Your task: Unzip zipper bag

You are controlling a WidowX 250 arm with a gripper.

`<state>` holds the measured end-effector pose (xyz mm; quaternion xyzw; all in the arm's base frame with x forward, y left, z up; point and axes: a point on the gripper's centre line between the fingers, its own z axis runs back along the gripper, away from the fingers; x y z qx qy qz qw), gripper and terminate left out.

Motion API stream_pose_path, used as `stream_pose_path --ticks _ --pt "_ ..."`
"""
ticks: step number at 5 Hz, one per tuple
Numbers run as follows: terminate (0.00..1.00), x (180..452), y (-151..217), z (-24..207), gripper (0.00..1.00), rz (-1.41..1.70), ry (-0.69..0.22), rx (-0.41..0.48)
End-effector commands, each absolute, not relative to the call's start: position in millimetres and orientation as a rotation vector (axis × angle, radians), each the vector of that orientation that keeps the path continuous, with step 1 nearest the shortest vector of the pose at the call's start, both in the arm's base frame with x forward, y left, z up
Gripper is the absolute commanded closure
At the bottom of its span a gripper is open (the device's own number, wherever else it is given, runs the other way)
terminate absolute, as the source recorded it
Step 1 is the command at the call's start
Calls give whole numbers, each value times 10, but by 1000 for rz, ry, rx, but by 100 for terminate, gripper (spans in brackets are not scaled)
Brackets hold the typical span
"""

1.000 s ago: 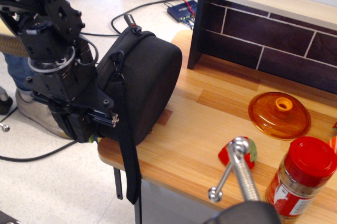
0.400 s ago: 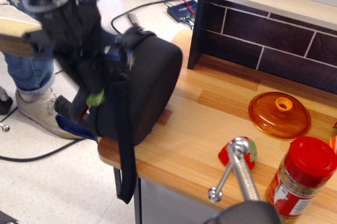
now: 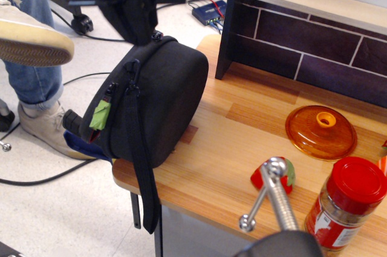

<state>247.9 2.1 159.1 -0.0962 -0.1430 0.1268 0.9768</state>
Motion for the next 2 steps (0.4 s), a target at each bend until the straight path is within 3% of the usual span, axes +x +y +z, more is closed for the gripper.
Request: stream_pose_path --ticks 1,2 --pt "0 2638 80 1858 0 205 -241 -182" --pt "100 2638 80 1858 0 205 -241 -182"
